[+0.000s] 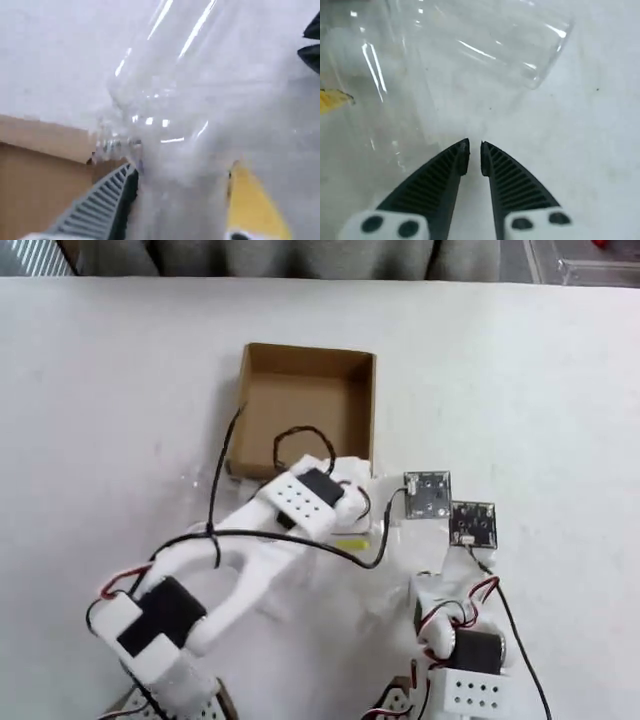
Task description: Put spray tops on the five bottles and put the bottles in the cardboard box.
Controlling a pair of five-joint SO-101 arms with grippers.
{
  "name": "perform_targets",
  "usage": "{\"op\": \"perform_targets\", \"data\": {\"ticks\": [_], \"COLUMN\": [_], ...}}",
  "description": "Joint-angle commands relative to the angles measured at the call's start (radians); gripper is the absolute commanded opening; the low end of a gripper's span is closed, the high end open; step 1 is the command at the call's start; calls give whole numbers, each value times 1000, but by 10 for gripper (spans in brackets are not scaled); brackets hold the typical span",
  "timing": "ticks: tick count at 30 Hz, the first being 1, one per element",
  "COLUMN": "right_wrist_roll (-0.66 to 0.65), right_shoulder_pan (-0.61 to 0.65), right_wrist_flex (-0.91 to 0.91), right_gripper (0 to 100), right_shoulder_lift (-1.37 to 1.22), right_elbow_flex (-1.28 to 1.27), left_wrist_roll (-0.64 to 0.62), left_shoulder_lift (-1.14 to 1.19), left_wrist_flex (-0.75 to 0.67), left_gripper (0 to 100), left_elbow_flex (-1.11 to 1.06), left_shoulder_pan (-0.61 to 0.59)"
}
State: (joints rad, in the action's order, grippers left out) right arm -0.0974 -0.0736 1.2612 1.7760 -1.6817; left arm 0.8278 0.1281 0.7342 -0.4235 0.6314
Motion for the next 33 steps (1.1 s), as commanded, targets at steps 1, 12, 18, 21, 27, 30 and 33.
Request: {"op": "perform_targets", "data": {"ticks": [1,12,18,21,27,30,33], "right_wrist_roll": [-9,-9,-9,-8,-8,-8,0], "right_shoulder_pan": [-10,-10,-50,-134,-314,-426,-501], "right_wrist_flex": [2,2,-1,-30,-151,-240,-285], "right_gripper": [16,16,16,16,18,18,18], "right_shoulder_lift": [19,19,19,24,27,27,25], "right_elbow_flex": [-9,-9,-8,0,3,-5,-5], "left_wrist_roll": [9,20,86,87,87,87,86], "left_shoulder_lift": [77,153,153,153,150,150,150], "left_wrist_flex": [-84,-103,-97,-97,-97,-98,-97], "left_gripper": [286,125,35,20,21,23,33], "left_elbow_flex": [26,55,52,52,40,40,40], "left_shoulder_pan": [-21,-7,-4,-2,-2,-2,-2]}}
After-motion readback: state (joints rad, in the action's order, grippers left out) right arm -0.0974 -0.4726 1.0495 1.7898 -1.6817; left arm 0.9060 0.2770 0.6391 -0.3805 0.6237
